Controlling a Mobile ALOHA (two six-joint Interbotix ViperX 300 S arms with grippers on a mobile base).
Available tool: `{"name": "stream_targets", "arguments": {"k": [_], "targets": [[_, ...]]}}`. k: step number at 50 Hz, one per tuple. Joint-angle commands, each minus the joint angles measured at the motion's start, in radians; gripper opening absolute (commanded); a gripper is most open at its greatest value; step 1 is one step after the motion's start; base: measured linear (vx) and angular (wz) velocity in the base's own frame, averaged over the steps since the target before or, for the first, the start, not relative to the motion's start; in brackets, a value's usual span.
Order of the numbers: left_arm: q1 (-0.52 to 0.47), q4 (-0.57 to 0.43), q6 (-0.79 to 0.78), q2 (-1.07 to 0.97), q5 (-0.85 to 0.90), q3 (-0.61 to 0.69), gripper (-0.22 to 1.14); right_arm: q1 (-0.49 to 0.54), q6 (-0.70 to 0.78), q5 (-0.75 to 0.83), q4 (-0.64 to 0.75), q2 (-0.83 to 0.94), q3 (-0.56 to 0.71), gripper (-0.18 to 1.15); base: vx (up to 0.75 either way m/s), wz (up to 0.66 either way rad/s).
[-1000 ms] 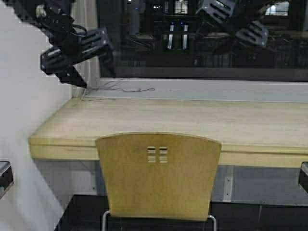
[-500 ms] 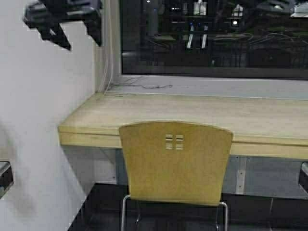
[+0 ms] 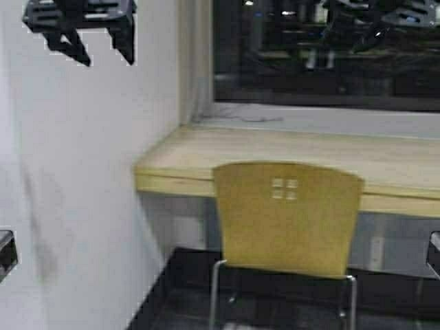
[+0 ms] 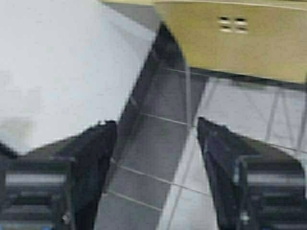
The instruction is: Push the chairs under the table
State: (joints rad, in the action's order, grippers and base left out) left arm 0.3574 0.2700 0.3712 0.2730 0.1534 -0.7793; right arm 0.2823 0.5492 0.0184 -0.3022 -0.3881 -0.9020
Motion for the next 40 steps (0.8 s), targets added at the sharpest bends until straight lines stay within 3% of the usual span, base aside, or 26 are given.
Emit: {"name": "stream_targets", "arguments": {"k": [1, 40], "targets": [[-0.037, -0.003, 0.002, -0.026, -0.009, 0.032, 1.01, -0.002, 0.002, 0.008, 0.000, -0.014, 0.023, 0.87, -0.27, 0.35], [-0.037, -0.052, -0.003, 0.041, -0.032, 0.028, 1.01, -0.002, -0.002, 0.029, 0.000, -0.018, 0.023, 0.88, -0.25, 0.29]]}}
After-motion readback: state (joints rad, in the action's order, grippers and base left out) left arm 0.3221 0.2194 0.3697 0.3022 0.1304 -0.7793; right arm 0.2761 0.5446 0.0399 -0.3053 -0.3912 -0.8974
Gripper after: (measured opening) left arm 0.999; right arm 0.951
